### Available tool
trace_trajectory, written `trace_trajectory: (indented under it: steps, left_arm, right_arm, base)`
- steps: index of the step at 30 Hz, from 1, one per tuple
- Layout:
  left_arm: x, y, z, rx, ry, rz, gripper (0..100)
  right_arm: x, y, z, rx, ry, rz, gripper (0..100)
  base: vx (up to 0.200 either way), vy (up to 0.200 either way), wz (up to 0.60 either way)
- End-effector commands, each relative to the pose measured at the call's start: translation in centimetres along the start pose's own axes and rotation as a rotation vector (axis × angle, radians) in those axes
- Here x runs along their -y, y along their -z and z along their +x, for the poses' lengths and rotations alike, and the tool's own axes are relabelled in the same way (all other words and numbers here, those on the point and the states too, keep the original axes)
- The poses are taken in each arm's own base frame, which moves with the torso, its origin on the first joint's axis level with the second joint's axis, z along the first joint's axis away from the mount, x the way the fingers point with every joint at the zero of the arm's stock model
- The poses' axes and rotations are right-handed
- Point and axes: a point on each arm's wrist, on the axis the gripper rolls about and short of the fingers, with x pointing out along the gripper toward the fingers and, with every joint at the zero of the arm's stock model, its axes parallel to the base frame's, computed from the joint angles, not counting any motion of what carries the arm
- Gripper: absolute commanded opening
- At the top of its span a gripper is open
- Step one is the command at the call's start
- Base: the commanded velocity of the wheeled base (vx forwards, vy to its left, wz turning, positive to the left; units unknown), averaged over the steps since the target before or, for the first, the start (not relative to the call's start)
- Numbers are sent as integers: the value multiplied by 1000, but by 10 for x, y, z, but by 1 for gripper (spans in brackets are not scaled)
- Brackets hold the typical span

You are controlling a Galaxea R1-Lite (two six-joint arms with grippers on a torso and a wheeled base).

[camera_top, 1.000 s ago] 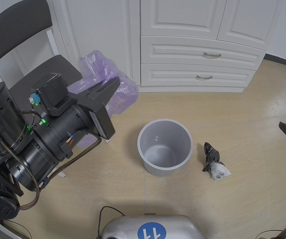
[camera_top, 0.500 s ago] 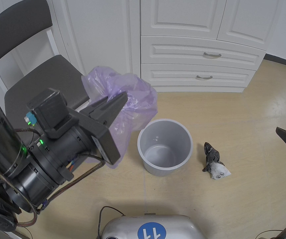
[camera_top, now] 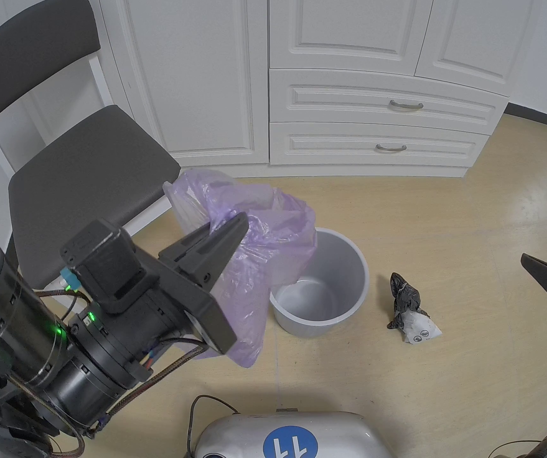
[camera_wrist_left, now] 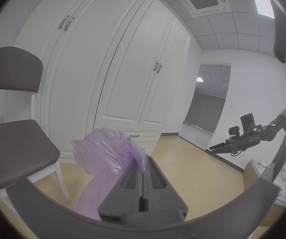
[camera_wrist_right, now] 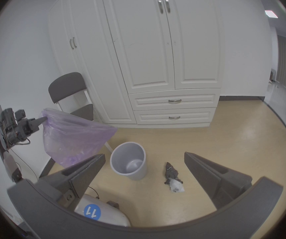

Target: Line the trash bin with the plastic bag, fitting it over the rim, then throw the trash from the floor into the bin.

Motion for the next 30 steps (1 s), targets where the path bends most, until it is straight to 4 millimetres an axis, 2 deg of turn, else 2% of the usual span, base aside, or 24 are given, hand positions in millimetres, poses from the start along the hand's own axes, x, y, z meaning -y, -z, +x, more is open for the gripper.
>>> trace_trajectory:
  steps: [1, 6, 13, 17, 21, 25, 30]
  left_arm:
    - [2, -3, -1, 25, 8, 3, 0]
    - [2, -9, -3, 53, 8, 5, 0]
    - [2, -10, -3, 63, 6, 10, 0]
    - [1, -11, -5, 65, 5, 30, 0]
    - [1, -11, -5, 66, 3, 31, 0]
    - [1, -12, -4, 68, 2, 32, 0]
    - [0, -17, -7, 87, -2, 29, 0]
  right_arm:
    - [-2, 2, -2, 2, 10, -39, 100]
    - [-5, -6, 0, 20, -5, -48, 100]
    - [-15, -33, 10, -11, -93, -55, 100]
    - [-22, -32, 16, -62, -143, -45, 100]
    - [-29, -24, 24, -114, -184, 59, 100]
    - [-30, -27, 35, -101, -142, 98, 100]
    - [-42, -26, 51, -61, -79, 140, 100]
  base:
    - [0, 0, 0]
    - [0, 0, 0]
    - [0, 0, 0]
    - [0, 0, 0]
    - [0, 0, 0]
    - [0, 0, 0]
    - [0, 0, 0]
